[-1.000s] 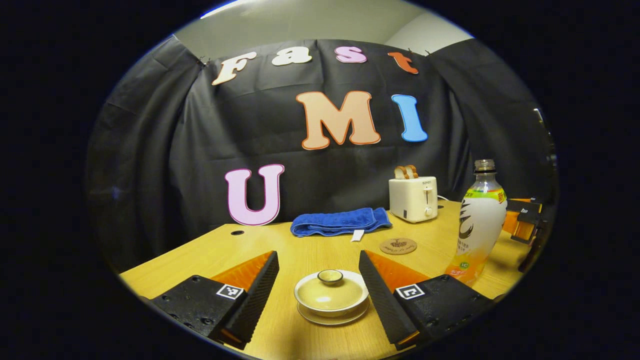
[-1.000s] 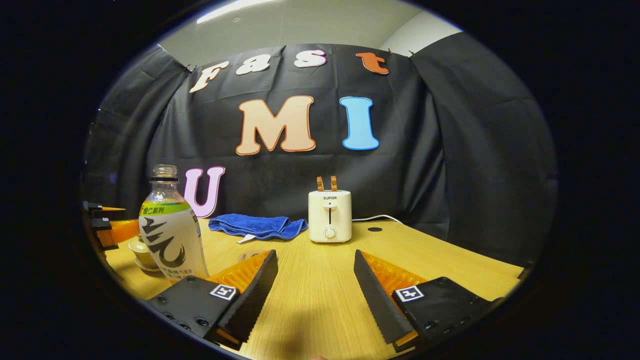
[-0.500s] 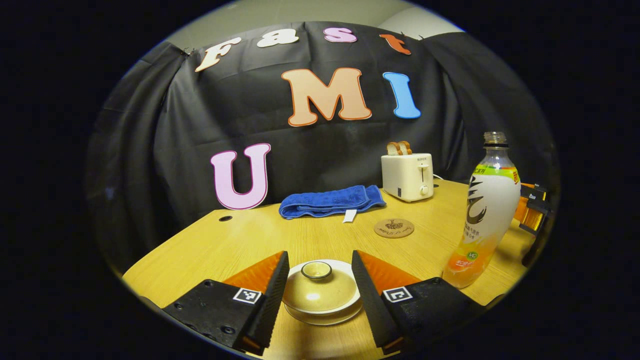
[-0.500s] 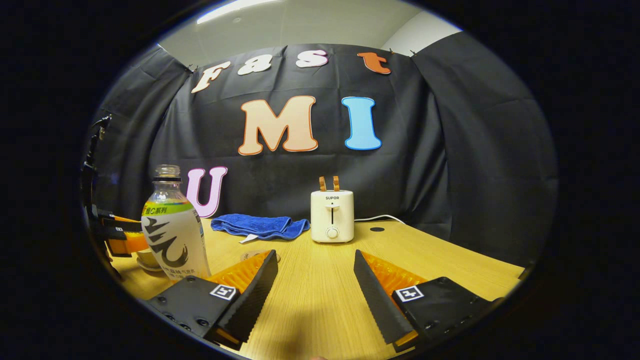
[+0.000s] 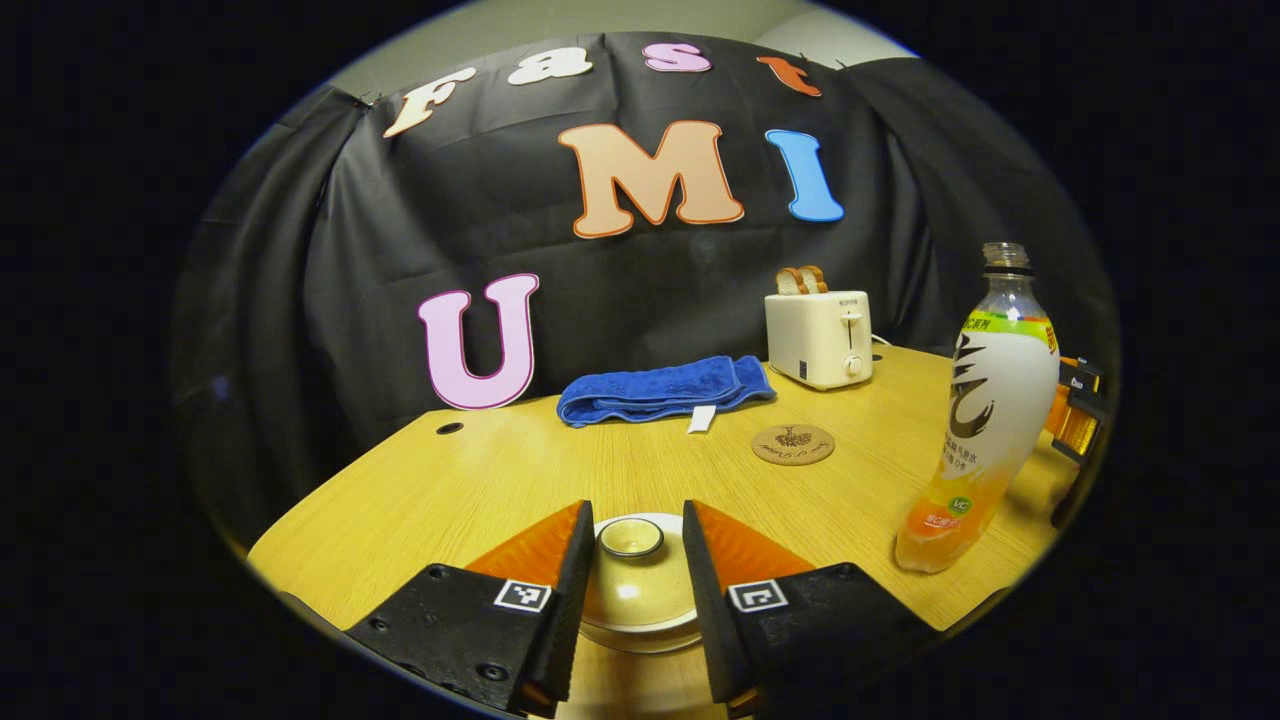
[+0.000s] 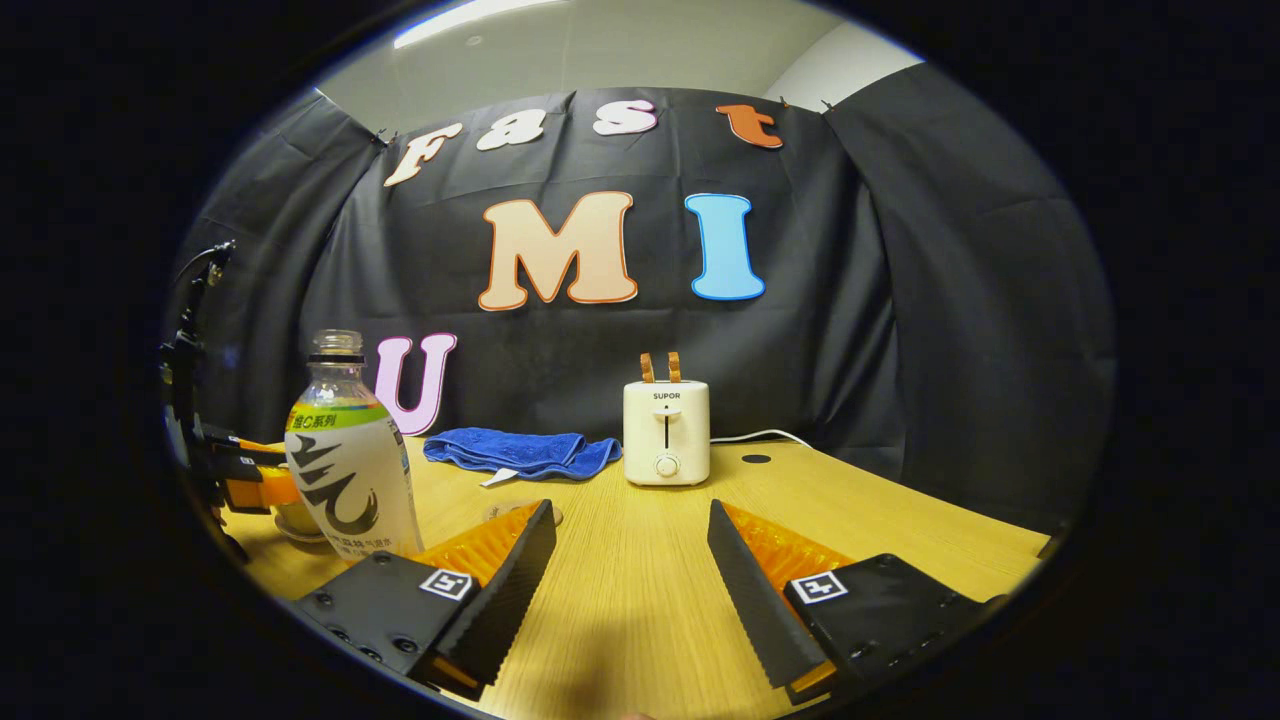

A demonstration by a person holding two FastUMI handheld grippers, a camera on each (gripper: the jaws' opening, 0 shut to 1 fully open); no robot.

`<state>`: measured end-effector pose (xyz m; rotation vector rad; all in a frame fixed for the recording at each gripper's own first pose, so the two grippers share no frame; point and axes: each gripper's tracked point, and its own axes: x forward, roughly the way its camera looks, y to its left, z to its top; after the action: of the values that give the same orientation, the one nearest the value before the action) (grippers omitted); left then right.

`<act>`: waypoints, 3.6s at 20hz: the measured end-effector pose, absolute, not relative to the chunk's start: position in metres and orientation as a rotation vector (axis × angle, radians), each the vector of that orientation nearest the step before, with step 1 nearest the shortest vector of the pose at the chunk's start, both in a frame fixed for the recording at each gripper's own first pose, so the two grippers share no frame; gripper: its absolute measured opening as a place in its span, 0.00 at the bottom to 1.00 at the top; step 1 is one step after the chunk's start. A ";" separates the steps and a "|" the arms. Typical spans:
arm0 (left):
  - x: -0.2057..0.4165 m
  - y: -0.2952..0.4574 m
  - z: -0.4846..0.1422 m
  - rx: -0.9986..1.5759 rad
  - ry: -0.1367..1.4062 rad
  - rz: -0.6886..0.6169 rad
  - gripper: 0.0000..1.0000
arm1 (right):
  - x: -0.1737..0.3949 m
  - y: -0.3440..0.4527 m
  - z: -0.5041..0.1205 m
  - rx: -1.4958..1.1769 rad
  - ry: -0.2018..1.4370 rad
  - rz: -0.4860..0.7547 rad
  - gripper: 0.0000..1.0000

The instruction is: Open the teacup lid with one hand, grasp the water bottle and pour water into the teacup with the other hand; after pouring, place the water bottle on the coaster and then close the teacup lid.

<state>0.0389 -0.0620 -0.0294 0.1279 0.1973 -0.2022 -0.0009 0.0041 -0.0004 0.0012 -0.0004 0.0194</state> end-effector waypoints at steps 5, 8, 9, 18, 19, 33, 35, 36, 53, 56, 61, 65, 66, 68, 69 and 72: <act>0.042 -0.060 -0.028 0.131 0.190 -0.200 0.30 | -0.001 0.005 -0.001 0.001 0.000 0.020 0.98; 0.042 -0.056 -0.025 0.084 0.168 -0.184 0.25 | -0.001 0.006 -0.001 0.001 0.001 0.030 0.94; 0.043 -0.055 -0.024 0.057 0.165 -0.180 0.25 | -0.001 0.007 -0.001 0.001 0.001 0.033 0.98; 0.032 -0.024 0.016 0.012 0.083 -0.125 0.24 | -0.015 0.024 -0.002 0.004 0.007 0.098 0.98; 0.029 -0.021 0.020 0.018 0.073 -0.120 0.24 | -0.019 0.028 -0.002 0.003 0.009 0.109 0.98; 0.002 0.038 0.030 -0.013 0.046 -0.013 0.24 | -0.064 0.093 -0.008 0.006 0.054 0.300 1.00; 0.003 0.039 0.027 -0.021 0.051 -0.006 0.24 | -0.065 0.105 -0.008 0.005 0.057 0.327 0.98; 0.003 0.040 0.025 -0.023 0.055 -0.001 0.24 | -0.066 0.112 -0.009 0.004 0.060 0.341 0.98; 0.001 0.075 0.011 -0.055 0.066 0.035 0.24 | -0.031 0.157 -0.032 -0.030 0.187 0.395 0.75; 0.001 0.082 0.010 -0.054 0.066 0.041 0.24 | -0.028 0.159 -0.031 -0.066 0.181 0.397 0.69; 0.001 0.087 0.007 -0.057 0.073 0.042 0.24 | -0.014 0.164 -0.029 -0.244 0.155 0.389 0.70; 0.002 0.095 0.008 -0.065 0.069 0.059 0.23 | 0.000 0.171 -0.024 -0.434 0.115 0.383 0.70; 0.002 0.095 0.007 -0.068 0.067 0.061 0.24 | 0.005 0.172 -0.023 -0.477 0.101 0.378 0.69; 0.001 0.098 0.008 -0.072 0.064 0.066 0.24 | 0.015 0.173 -0.017 -0.567 0.069 0.361 0.69; 0.001 0.099 0.009 -0.075 0.063 0.068 0.24 | 0.018 0.175 -0.012 -0.611 0.051 0.353 0.70; 0.000 0.103 0.010 -0.076 0.060 0.071 0.24 | 0.024 0.185 -0.001 -0.755 -0.010 0.346 0.69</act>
<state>-0.0001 0.1026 0.0101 -0.0756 0.0603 0.0714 0.0245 0.1855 -0.0012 -0.7547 -0.0100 0.3460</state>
